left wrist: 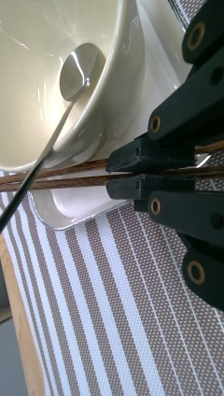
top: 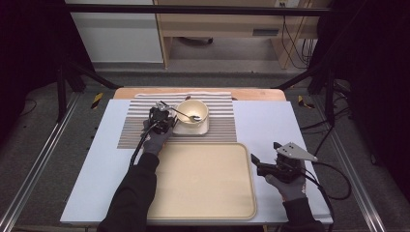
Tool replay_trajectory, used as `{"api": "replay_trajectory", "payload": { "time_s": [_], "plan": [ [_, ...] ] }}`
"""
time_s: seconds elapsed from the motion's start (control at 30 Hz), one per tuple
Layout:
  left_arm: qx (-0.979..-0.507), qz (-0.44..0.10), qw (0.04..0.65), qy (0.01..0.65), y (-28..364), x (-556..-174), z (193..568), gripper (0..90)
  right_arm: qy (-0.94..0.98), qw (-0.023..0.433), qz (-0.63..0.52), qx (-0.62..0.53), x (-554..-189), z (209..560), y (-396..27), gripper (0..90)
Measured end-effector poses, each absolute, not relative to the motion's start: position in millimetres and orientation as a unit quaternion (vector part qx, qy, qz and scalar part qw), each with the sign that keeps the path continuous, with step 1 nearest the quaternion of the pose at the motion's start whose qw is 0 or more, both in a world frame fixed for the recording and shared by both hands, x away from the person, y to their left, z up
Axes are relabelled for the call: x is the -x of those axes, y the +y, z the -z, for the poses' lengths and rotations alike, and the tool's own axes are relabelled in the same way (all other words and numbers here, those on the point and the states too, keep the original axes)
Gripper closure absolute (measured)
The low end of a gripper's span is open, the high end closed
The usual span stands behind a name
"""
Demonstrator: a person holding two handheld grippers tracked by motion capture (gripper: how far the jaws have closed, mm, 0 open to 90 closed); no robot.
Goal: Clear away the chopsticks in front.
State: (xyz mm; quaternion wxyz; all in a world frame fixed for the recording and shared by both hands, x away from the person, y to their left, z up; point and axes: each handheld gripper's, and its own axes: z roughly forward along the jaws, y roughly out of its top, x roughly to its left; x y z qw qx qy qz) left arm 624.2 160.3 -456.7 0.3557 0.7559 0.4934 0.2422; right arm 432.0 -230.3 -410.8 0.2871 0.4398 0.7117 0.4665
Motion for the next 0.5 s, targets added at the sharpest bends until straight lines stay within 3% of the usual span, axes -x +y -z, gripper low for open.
{"api": "replay_trajectory", "payload": {
  "time_s": [0.5],
  "plan": [
    [-0.741,-0.246,0.375,0.500,187,-604,438,85.1,0.711,0.285,-0.475,-0.433,-431,409,-231,6.9]
  ]
}}
